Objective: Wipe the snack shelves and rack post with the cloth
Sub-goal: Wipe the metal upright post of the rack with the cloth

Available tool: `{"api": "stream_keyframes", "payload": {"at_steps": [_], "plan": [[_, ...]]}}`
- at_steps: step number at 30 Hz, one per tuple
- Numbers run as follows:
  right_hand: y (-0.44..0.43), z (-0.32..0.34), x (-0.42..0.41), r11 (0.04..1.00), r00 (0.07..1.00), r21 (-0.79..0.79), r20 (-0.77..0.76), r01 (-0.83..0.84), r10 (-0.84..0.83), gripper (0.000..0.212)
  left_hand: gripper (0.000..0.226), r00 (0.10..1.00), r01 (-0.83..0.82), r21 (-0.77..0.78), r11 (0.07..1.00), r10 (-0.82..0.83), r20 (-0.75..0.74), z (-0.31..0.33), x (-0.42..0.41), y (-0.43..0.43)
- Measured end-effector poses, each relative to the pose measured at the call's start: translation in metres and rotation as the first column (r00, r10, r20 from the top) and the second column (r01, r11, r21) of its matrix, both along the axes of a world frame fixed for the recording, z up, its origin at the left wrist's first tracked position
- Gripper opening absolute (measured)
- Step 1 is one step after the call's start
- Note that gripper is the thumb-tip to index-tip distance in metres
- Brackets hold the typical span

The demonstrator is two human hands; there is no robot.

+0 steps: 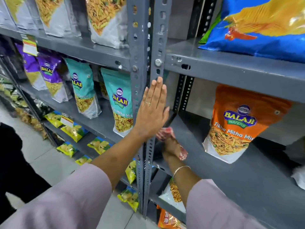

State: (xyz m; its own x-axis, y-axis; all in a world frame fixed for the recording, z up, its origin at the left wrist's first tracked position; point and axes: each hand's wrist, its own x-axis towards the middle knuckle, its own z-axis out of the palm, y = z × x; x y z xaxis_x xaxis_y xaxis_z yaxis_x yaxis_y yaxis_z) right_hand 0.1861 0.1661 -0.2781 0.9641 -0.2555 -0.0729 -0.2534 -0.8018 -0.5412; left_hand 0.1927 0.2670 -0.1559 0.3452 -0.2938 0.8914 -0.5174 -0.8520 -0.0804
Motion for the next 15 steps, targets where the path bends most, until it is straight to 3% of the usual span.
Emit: {"api": "stream_keyframes", "payload": {"at_steps": [3, 6, 9, 12, 15], "plan": [[0.010, 0.027, 0.004, 0.929, 0.991, 0.346, 0.010, -0.128, 0.133, 0.038, 0.077, 1.000, 0.023, 0.001, 1.000, -0.023, 0.007, -0.001, 0.000, 0.001], [-0.015, 0.050, 0.021, 0.892, 0.997, 0.451, 0.071, -0.031, -0.001, 0.045, 0.085, 1.000, 0.014, 0.014, 1.000, -0.014, 0.001, -0.001, -0.001, 0.002], [-0.064, 0.036, 0.037, 0.913, 0.971, 0.334, -0.049, 0.236, -0.233, 0.055, 0.081, 0.999, 0.039, 0.011, 0.999, -0.039, 0.005, 0.000, 0.000, 0.002], [-0.073, 0.015, 0.041, 0.911, 0.927, 0.243, -0.257, 0.334, -0.271, 0.055, 0.074, 1.000, 0.012, 0.026, 1.000, -0.013, 0.024, -0.001, 0.002, 0.002], [-0.058, 0.009, 0.042, 0.942, 0.926, 0.031, -0.195, 0.335, -0.323, 0.077, 0.067, 0.998, -0.006, 0.034, 0.999, 0.004, 0.061, -0.003, 0.005, 0.001]]}}
